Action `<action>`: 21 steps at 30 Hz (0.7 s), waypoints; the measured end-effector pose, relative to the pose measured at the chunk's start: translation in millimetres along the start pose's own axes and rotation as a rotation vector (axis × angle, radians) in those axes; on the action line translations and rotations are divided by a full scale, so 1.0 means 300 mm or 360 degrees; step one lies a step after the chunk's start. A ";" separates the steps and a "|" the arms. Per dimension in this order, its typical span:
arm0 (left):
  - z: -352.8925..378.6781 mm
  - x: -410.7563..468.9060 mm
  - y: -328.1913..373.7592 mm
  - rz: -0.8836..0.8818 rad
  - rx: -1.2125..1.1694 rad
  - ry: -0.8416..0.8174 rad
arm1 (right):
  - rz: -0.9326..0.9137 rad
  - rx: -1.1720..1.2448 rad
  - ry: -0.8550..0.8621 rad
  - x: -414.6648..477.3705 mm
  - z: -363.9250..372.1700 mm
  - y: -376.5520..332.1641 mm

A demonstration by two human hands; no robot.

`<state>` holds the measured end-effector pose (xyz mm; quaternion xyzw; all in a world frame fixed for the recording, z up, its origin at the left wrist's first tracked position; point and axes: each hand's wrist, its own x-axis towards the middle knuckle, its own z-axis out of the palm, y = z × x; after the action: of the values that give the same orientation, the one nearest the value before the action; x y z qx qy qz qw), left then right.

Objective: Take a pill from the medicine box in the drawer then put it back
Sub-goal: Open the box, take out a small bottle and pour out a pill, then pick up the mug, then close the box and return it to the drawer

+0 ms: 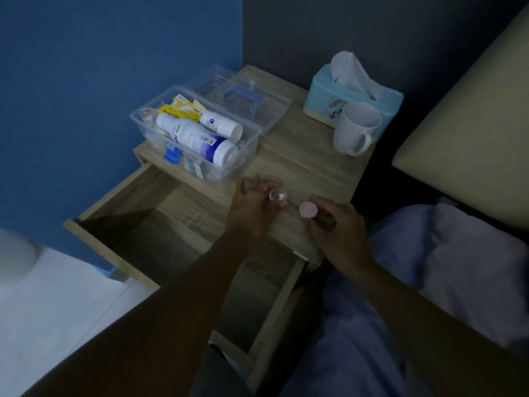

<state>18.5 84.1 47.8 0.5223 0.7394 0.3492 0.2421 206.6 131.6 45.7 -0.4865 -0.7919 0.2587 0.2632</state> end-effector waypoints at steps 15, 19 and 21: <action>0.014 -0.014 -0.017 0.0107 0.0210 -0.0050 | -0.0119 0.0041 0.0101 -0.005 0.028 0.033; -0.004 -0.023 -0.013 0.0114 0.0097 -0.0108 | -0.0155 0.0008 0.0063 -0.001 0.027 0.039; -0.018 -0.031 -0.021 0.0109 0.0095 -0.0158 | -0.0122 -0.0019 0.0024 0.003 0.024 0.039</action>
<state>14.0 72.5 46.3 0.5710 0.7182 0.3087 0.2506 208.8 135.7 32.8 -0.4593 -0.8096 0.2400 0.2758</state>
